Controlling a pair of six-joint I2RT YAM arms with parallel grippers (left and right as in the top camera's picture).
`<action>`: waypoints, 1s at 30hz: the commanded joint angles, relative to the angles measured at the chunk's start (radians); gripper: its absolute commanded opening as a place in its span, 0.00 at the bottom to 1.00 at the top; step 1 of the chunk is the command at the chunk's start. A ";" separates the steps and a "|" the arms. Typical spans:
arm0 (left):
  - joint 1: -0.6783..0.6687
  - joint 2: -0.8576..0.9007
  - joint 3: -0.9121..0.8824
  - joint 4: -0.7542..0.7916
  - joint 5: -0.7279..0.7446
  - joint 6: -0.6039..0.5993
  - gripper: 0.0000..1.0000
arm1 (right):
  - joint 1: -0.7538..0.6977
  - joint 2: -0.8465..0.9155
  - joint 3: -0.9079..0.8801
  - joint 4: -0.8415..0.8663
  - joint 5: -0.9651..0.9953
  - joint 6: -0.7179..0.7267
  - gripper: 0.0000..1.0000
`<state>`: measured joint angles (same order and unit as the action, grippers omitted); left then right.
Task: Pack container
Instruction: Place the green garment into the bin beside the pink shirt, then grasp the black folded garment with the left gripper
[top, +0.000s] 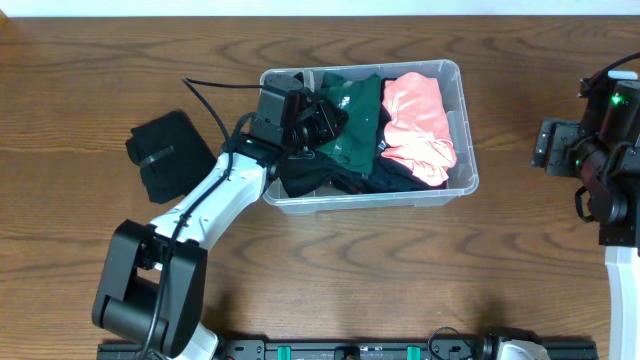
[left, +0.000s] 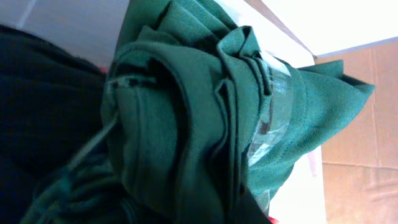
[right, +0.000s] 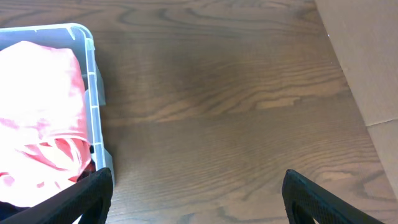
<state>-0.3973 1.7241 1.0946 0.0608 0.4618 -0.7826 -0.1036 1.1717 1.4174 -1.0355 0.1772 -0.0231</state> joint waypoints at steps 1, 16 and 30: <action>-0.012 -0.006 0.016 -0.007 0.076 -0.006 0.85 | -0.007 0.003 0.001 -0.001 -0.002 -0.012 0.85; 0.385 -0.494 0.075 -0.518 -0.277 0.371 0.98 | -0.007 0.005 0.001 -0.001 -0.002 -0.019 0.85; 0.904 -0.053 0.072 -0.580 -0.004 0.543 0.98 | -0.007 0.024 -0.007 0.000 -0.002 -0.019 0.86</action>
<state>0.4755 1.5673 1.1740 -0.5297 0.3332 -0.3065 -0.1036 1.1889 1.4166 -1.0355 0.1749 -0.0338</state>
